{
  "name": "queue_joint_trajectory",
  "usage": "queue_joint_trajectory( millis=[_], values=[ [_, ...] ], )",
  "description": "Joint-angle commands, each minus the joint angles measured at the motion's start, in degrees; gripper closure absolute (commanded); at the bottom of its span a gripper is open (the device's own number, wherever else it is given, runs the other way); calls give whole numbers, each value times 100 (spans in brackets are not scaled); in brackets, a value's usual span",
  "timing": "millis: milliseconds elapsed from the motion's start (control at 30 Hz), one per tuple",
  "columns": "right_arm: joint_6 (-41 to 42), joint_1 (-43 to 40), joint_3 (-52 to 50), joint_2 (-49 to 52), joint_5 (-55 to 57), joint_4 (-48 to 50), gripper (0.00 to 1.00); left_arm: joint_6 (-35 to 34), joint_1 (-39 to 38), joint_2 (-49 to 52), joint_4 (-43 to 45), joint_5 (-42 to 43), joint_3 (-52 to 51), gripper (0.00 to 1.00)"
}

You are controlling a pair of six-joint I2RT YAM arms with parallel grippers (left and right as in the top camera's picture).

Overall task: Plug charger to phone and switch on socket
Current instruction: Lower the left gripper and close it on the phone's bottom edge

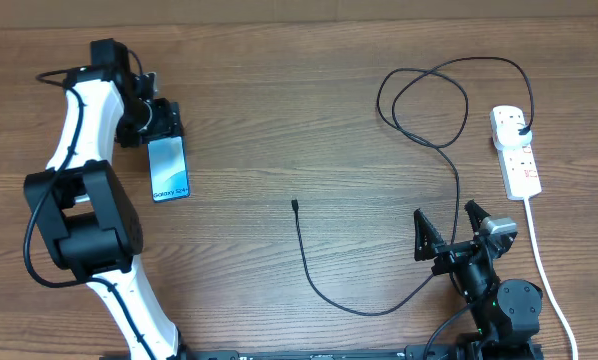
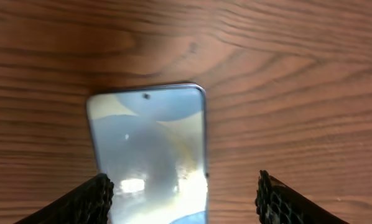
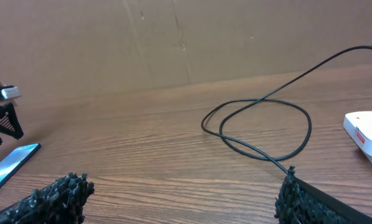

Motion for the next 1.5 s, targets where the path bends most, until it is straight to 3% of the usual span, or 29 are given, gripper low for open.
queue_joint_trajectory(
  millis=[0, 133, 433, 833, 1467],
  values=[
    [-4, 22, -24, -57, -7, 33, 0, -337, -103, 20, -98, -420, 107, 23],
    [-7, 22, -24, -57, -7, 33, 0, -1032, -101, 22, -238, -988, 57, 18],
    [-7, 22, -24, -57, -7, 33, 0, -1130, -186, 57, 376, -1121, -605, 5],
    [-7, 22, -24, -57, -7, 33, 0, -1180, -98, 181, 304, -1113, -682, 7],
    [-7, 22, -24, -57, -7, 33, 0, -1001, -42, 181, 903, -905, -1281, 8]
  ],
)
